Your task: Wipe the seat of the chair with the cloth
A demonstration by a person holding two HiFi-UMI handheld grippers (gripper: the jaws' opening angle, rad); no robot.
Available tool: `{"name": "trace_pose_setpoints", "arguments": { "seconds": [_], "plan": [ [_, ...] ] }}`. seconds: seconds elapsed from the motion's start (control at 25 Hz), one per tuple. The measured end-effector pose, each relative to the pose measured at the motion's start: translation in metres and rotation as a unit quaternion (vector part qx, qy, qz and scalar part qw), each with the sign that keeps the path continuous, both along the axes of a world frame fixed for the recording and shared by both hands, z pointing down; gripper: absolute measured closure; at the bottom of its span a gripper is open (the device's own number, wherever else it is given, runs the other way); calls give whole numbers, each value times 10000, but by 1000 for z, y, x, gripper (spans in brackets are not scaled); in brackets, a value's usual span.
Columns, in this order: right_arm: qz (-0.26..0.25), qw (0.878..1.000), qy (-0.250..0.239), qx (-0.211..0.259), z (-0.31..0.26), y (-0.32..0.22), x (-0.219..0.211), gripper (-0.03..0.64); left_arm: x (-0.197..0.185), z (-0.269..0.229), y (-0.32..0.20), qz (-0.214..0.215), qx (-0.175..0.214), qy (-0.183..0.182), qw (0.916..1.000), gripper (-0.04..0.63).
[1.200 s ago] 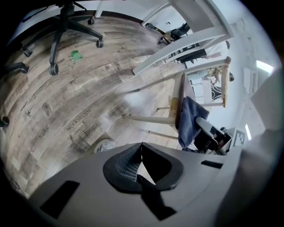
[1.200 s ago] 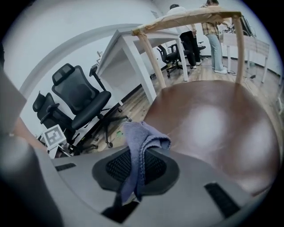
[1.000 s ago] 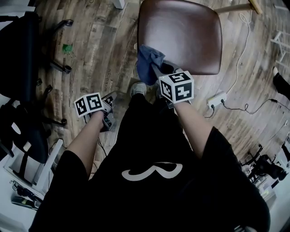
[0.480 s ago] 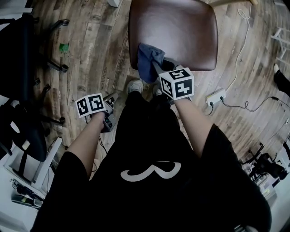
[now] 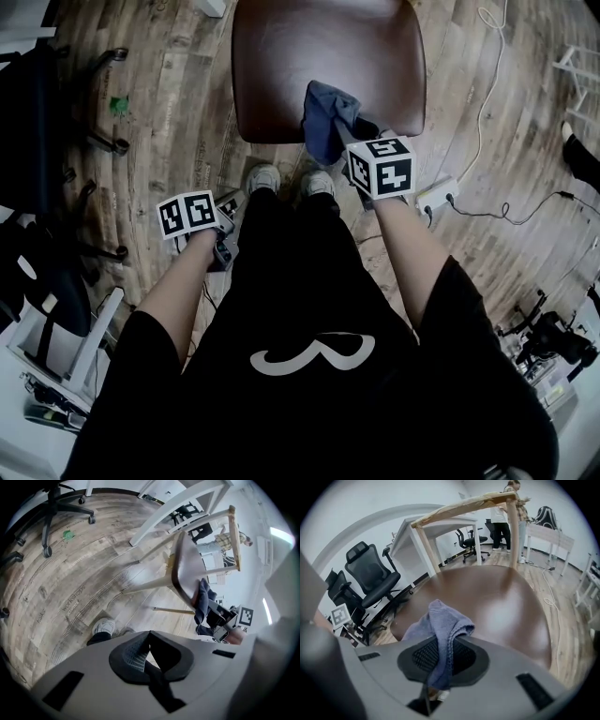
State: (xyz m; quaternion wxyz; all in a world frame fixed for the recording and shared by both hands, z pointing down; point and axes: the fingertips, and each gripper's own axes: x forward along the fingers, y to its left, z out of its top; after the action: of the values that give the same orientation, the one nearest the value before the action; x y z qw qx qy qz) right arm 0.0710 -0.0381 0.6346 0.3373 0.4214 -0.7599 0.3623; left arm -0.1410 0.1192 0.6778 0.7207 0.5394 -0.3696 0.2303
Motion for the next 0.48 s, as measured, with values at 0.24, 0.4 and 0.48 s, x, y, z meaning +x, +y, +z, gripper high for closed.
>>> {"name": "trace_pose_setpoints", "arguments": {
  "seconds": [0.24,0.4,0.48],
  "plan": [
    [106,9993,347,86,0,0,67,566,30,-6,2,44,54,-20,10000,581],
    [252,9975,649,153,1,1,121,566,54,-10,6,-65,64,0,10000,581],
    [402,9965,726,72,4,5,147,566,64,-12,9,-37,84,0,10000,581]
  ]
}}
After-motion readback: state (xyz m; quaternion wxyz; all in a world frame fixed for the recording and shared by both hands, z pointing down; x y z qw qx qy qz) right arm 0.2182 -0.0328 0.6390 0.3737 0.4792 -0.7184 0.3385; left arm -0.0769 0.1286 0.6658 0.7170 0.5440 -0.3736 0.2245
